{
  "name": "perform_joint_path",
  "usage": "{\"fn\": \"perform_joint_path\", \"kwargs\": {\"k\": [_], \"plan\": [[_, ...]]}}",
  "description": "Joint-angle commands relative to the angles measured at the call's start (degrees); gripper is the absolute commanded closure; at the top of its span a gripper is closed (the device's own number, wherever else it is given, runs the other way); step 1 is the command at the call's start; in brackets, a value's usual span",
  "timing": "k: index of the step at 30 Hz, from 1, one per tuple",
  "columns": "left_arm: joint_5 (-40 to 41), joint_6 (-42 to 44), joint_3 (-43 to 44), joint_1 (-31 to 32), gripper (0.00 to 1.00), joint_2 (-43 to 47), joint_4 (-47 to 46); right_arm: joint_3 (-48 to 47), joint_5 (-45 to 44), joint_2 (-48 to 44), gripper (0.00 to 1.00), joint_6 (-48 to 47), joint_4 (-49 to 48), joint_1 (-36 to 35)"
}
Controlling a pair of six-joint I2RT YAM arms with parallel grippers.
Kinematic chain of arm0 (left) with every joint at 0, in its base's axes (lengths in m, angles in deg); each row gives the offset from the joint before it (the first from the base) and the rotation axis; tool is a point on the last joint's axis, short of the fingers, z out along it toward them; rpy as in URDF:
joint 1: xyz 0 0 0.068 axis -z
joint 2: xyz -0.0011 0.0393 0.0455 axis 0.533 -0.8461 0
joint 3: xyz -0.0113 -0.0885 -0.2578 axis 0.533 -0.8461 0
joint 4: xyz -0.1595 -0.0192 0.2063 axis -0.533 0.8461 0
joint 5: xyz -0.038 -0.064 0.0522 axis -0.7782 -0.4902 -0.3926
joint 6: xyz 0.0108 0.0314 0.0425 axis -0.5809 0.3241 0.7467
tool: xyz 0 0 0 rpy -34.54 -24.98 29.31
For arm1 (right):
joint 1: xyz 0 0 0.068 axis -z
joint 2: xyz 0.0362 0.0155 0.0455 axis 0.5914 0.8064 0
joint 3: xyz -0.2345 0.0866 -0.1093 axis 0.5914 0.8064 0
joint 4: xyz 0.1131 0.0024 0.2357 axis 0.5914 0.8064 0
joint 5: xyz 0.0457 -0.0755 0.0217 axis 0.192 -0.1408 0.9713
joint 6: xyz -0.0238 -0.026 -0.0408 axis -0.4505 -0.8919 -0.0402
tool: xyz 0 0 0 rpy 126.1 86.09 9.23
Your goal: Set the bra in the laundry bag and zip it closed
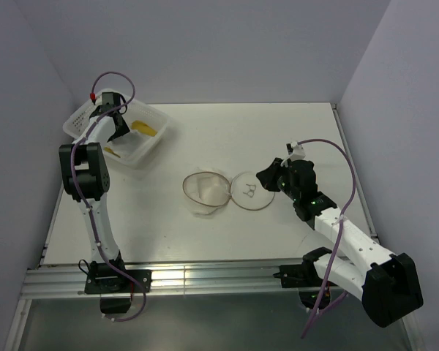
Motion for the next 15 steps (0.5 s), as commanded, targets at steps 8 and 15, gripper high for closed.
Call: {"fn": "perform_joint_path", "kwargs": {"k": [8,15], "plan": [[-4.98,-0.01,3.11,-0.25,1.0,0.15,-1.91,-1.49,-0.68,0.77,0.83,-1.34,-1.66,-1.13],[-6.03,-0.01,0.12,-0.25,1.0,7.09,-5.5,-1.66,-0.5,1.29,0.83,-1.43,-1.75,-1.31]]}}
